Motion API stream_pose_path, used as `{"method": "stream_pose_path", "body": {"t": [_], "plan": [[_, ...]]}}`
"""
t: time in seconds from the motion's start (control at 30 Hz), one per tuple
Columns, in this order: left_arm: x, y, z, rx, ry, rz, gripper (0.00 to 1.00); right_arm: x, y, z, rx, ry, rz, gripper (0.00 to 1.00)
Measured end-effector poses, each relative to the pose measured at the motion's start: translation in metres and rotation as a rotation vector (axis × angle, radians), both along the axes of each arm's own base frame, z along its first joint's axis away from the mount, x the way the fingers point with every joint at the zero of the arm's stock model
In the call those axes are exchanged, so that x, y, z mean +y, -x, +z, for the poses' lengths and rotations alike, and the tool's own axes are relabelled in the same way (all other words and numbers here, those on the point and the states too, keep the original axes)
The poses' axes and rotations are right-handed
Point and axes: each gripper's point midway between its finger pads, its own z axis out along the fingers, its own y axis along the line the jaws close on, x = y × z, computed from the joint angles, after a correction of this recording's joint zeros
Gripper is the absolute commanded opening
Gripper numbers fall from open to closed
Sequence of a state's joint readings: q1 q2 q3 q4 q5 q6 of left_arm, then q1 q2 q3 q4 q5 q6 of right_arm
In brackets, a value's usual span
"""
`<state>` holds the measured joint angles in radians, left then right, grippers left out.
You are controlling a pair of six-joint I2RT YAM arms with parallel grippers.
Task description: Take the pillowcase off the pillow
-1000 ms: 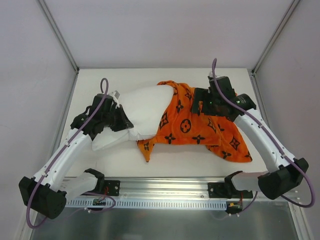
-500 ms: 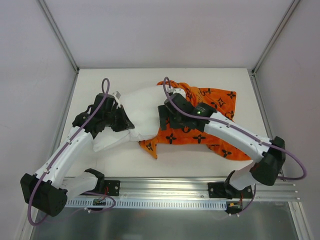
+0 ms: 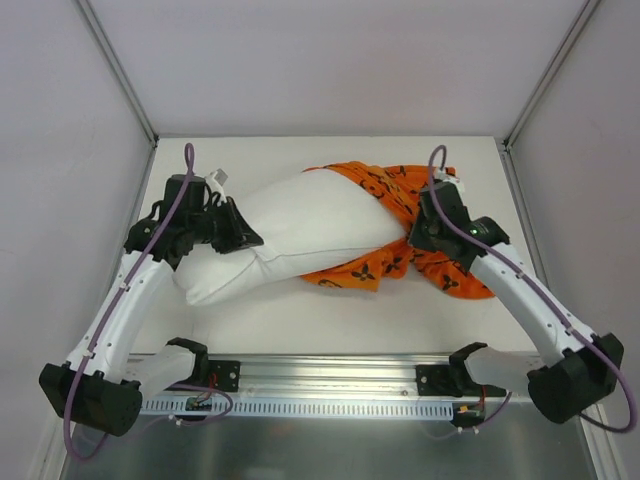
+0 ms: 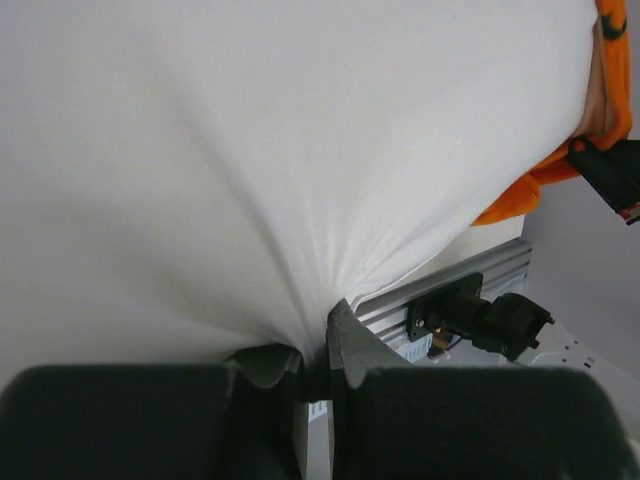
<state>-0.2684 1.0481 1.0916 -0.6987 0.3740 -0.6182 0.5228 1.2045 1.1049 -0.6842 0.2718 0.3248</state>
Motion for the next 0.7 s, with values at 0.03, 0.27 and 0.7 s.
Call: {"method": "stream_pose_path", "body": {"t": [0.03,0.27,0.7], "plan": [[0.004,-0.001,0.004,-0.002,0.007,0.007,0.0,-0.012,0.0,0.003,-0.016,-0.006,-0.03,0.01],[0.021,0.005,0.016,0.018,0.039,0.031,0.0,-0.047,0.015,-0.004,0.001,-0.071,-0.092,0.01],[0.081,-0.012,0.04,-0.017,0.041,0.232,0.0,-0.152,0.025,0.011,-0.03,-0.016,-0.395,0.01]]}}
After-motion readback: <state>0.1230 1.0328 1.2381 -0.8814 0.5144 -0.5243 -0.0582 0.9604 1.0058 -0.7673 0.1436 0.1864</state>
